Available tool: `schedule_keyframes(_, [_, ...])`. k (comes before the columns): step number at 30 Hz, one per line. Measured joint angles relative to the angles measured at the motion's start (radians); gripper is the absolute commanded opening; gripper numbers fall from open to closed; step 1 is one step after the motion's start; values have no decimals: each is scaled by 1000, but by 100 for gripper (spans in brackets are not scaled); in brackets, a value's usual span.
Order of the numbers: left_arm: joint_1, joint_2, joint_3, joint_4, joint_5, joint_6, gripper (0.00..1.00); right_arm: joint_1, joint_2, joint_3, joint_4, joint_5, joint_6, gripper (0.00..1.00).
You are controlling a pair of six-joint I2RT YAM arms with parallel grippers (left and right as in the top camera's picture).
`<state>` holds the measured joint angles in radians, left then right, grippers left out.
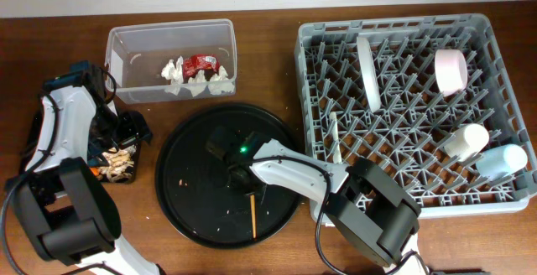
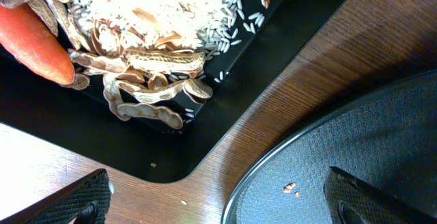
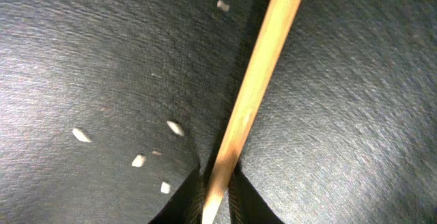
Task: Sort waste into correct bins and load items into the dishwasher rack
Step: 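Carry the chopstick into the rack and stand it upright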
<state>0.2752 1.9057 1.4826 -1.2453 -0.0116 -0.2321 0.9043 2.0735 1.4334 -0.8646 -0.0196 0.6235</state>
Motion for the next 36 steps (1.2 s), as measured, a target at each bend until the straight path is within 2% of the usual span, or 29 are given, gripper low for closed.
schedule_keyframes(3, [0,0,0,0,0,0,99,0,1,1,-21,29,32,5])
schedule_keyframes(6, [0,0,0,0,0,0,99,0,1,7,-49,45,36,4])
schedule_keyframes(10, [0,0,0,0,0,0,99,-1,-30,87,-235,125,34,4])
schedule_keyframes(12, [0,0,0,0,0,0,99,-24,-121,165,-336,197,34,4])
schedule_keyframes(14, [0,0,0,0,0,0,99,-152,-277,197,-407,256,30,4])
schedule_keyframes(17, [0,0,0,0,0,0,99,-305,-337,200,-462,275,-6,4])
schedule_keyframes(19, [0,0,0,0,0,0,99,-431,-338,167,-475,288,-31,4])
schedule_keyframes(23, [0,0,0,-1,0,0,99,-505,-344,-47,-360,289,-52,5])
schedule_keyframes(26, [0,0,0,0,0,0,99,-516,-347,-138,-264,284,-85,6])
schedule_keyframes(27, [0,0,0,0,0,0,99,-516,-347,-142,-245,283,-93,6])
schedule_keyframes(28, [0,0,0,0,0,0,99,-516,-347,-142,-227,282,-112,14])
schedule_keyframes(30, [0,0,0,0,0,0,99,-516,-347,-143,-212,281,-159,15])
schedule_keyframes(31, [0,0,0,1,0,0,99,-516,-347,-143,-200,282,-167,32])
schedule_keyframes(36, [0,0,0,1,0,0,99,-515,-347,-143,-185,267,-179,34])
